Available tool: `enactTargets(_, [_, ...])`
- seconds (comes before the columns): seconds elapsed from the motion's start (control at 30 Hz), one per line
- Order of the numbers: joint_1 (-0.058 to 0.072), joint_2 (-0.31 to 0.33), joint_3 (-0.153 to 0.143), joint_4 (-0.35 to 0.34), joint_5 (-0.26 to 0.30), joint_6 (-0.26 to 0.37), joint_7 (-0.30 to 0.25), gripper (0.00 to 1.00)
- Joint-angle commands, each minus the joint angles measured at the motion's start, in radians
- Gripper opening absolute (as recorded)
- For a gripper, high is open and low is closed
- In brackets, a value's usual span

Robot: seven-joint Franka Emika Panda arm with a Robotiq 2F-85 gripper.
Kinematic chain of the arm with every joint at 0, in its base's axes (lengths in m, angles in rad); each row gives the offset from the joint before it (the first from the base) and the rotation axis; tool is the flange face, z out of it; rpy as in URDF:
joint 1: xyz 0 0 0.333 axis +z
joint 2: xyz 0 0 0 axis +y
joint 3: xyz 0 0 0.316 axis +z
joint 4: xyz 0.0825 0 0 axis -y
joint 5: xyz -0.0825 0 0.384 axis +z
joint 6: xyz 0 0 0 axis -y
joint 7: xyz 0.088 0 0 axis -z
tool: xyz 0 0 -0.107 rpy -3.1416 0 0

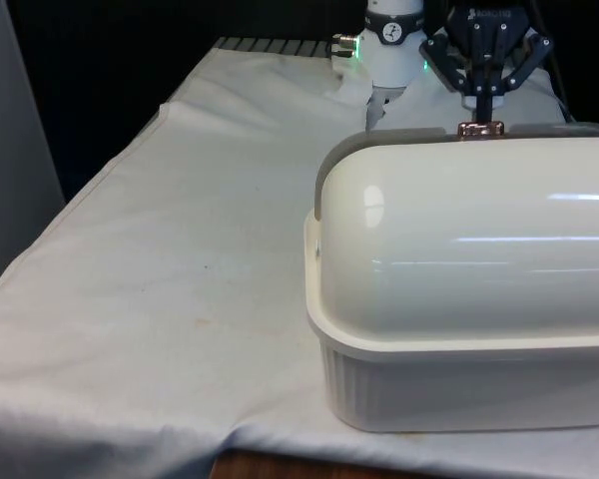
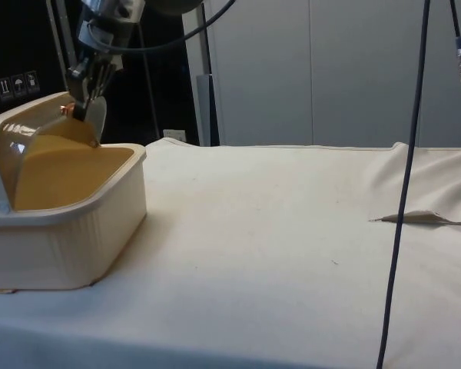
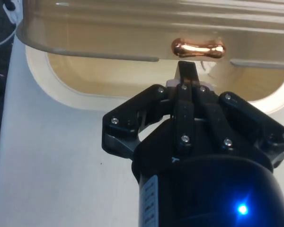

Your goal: Open the lid, then close it.

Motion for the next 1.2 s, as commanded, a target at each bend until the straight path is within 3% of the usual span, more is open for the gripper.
enactTargets(0.0, [-0.002, 0.006, 0.004, 0.007, 0.007, 0.012, 0.0, 0.0])
enactTargets(0.6, [-0.005, 0.018, 0.002, 0.069, 0.006, 0.034, -0.002, 0.0])
enactTargets(1.17, [0.0, -0.01, -0.004, 0.123, -0.002, 0.004, 0.001, 0.0])
